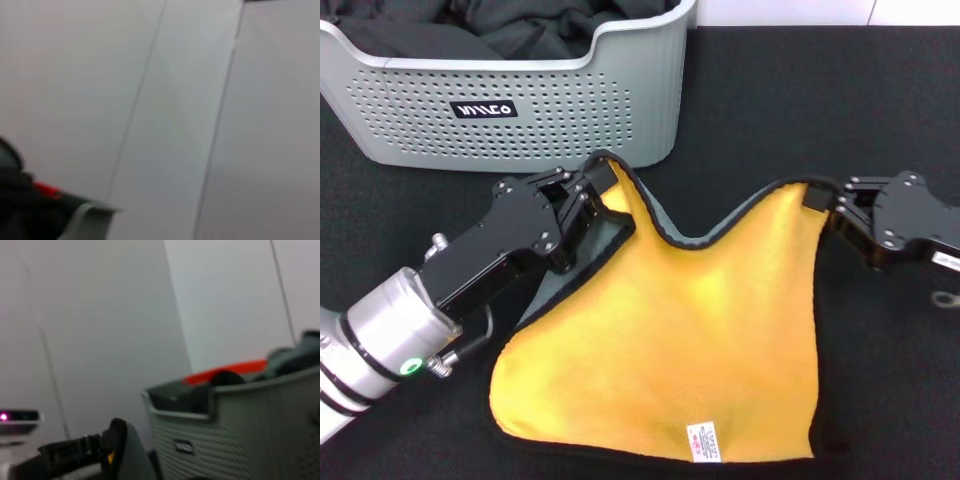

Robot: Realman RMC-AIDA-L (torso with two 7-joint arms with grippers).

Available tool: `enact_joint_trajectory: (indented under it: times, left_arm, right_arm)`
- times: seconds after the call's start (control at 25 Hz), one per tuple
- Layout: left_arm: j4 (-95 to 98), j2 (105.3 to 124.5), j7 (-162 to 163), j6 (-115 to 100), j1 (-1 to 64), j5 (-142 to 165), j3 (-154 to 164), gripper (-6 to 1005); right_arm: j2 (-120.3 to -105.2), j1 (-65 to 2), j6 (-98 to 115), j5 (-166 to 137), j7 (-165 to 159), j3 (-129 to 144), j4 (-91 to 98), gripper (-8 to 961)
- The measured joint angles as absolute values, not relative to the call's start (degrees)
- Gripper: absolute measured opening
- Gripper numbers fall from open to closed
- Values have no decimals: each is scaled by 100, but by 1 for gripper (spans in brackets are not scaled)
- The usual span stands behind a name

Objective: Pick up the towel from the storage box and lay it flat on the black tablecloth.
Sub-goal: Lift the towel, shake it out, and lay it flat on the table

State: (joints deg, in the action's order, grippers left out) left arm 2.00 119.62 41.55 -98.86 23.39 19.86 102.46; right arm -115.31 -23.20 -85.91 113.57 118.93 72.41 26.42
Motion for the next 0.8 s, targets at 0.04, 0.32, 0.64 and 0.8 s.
enact_joint_trajectory:
  times: [0.04,0.32,0.64,0.8]
  left_arm:
    - [200,11971,4100,-9716,2342,1985,10189,41]
    - [183,11920,3870,-8881,2284,1985,9934,41]
    - [194,11780,3552,-8245,2319,2008,9903,40]
    - [194,11781,3154,-8110,2398,2028,9923,40]
  right_arm:
    - [-11540,-2363,-8373,11365,11894,7295,2633,69]
    - [-11560,-2426,-7586,11401,11895,7383,2600,71]
    - [-11592,-2520,-6935,11606,11870,7508,2584,73]
    - [-11598,-2727,-6427,11968,11889,8029,2580,74]
